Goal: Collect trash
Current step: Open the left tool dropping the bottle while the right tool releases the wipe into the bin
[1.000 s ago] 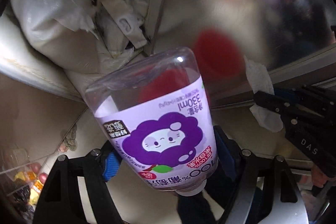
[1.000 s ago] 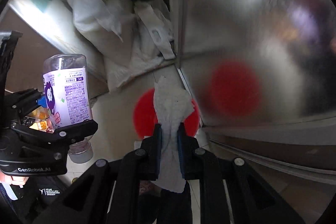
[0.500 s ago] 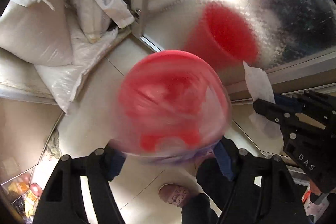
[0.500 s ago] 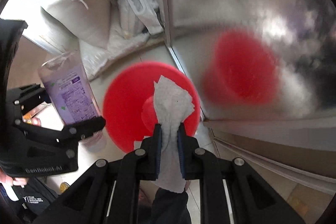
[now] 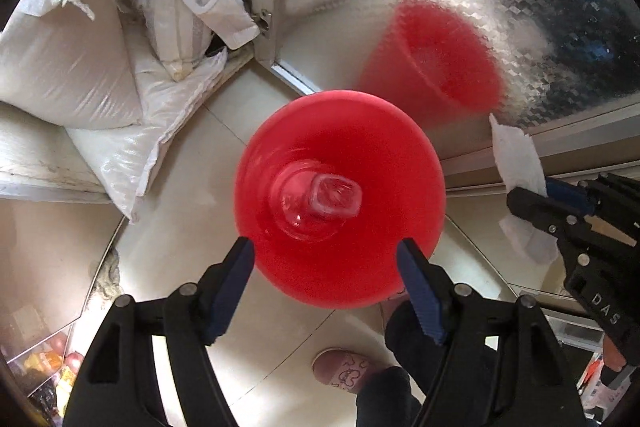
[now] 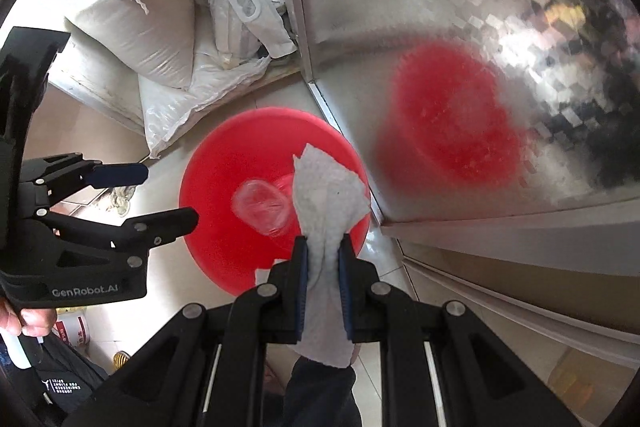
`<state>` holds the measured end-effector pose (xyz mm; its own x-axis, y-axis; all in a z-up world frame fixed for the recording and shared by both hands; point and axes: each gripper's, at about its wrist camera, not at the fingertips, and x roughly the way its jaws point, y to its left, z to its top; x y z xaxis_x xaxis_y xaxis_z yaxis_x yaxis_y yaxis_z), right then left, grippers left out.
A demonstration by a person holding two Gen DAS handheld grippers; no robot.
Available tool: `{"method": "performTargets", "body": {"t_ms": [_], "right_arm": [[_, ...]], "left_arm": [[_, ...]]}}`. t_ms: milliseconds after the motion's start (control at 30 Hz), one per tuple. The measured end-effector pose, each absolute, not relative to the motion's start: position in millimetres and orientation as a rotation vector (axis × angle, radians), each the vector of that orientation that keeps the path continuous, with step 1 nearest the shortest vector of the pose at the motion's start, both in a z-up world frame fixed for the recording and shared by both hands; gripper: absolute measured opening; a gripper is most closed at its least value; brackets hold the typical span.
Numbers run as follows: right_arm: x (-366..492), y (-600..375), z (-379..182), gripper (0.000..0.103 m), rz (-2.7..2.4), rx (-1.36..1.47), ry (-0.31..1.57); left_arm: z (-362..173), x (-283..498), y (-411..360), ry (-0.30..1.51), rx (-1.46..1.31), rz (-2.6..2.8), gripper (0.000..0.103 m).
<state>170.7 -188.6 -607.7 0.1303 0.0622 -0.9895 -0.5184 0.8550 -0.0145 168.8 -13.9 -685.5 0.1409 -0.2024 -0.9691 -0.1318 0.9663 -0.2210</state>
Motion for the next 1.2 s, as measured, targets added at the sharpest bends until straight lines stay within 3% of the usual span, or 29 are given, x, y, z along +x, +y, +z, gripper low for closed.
{"method": "performTargets", "body": {"t_ms": [333, 467, 667, 700, 1000, 1033, 1100, 1167, 1200], "right_arm": [[171, -176, -609, 0.013, 0.468, -0.404, 1.396], [170, -172, -612, 0.013, 0.479, -0.404, 1.405], [170, -162, -624, 0.014, 0.519, -0.421, 1.426], [170, -160, -627, 0.014, 0.53, -0.422, 1.432], [174, -147, -647, 0.015, 0.587, -0.448, 1.446], [174, -145, -649, 0.018, 0.594, -0.456, 1.446], [172, -141, -652, 0.039, 0.614, -0.498, 1.432], [170, -139, -653, 0.069, 0.624, -0.536, 1.405], [169, -139, -653, 0.074, 0.628, -0.548, 1.398]], "left_arm": [[-675, 154, 11, 1.434, -0.352, 0.004, 0.072], [-677, 149, 23, 1.412, -0.364, 0.054, 0.084], [-680, 145, 27, 1.392, -0.342, 0.054, 0.095], [-680, 145, 26, 1.388, -0.336, 0.057, 0.102], [-690, 141, 35, 1.395, -0.339, 0.09, 0.103], [-692, 140, 36, 1.401, -0.339, 0.093, 0.103], [-693, 139, 37, 1.411, -0.34, 0.098, 0.103], [-694, 138, 38, 1.42, -0.332, 0.108, 0.103], [-694, 137, 37, 1.42, -0.328, 0.113, 0.103]]}}
